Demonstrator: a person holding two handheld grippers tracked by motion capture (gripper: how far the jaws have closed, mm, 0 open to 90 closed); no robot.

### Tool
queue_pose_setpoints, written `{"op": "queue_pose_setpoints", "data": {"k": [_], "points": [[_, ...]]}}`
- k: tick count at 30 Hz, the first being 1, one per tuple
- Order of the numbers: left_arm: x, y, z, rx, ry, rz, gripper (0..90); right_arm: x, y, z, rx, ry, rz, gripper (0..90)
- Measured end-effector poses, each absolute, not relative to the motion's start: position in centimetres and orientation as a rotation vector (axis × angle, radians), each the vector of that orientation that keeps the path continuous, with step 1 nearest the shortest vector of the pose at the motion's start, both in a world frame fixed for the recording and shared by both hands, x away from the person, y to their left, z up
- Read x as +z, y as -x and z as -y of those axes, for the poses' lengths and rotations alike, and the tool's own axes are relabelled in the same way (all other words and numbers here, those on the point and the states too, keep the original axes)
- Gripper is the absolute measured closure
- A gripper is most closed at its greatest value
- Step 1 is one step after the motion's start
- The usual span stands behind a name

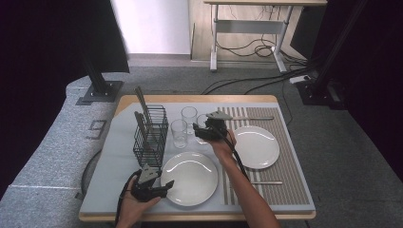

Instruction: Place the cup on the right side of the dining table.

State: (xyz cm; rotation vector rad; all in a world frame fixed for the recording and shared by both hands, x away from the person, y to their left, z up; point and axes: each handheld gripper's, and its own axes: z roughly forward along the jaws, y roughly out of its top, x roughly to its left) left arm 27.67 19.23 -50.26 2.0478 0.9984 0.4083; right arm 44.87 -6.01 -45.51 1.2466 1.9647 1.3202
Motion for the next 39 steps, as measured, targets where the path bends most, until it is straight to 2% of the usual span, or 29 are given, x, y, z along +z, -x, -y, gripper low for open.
{"op": "queue_pose_setpoints", "data": {"k": [39], "points": [[-50.6,-27.7,-18.9,0.392,-2.072,-0.996,36.2,-44.6,-44.2,7.6,1.323,-1.252,-1.941,28.5]]}}
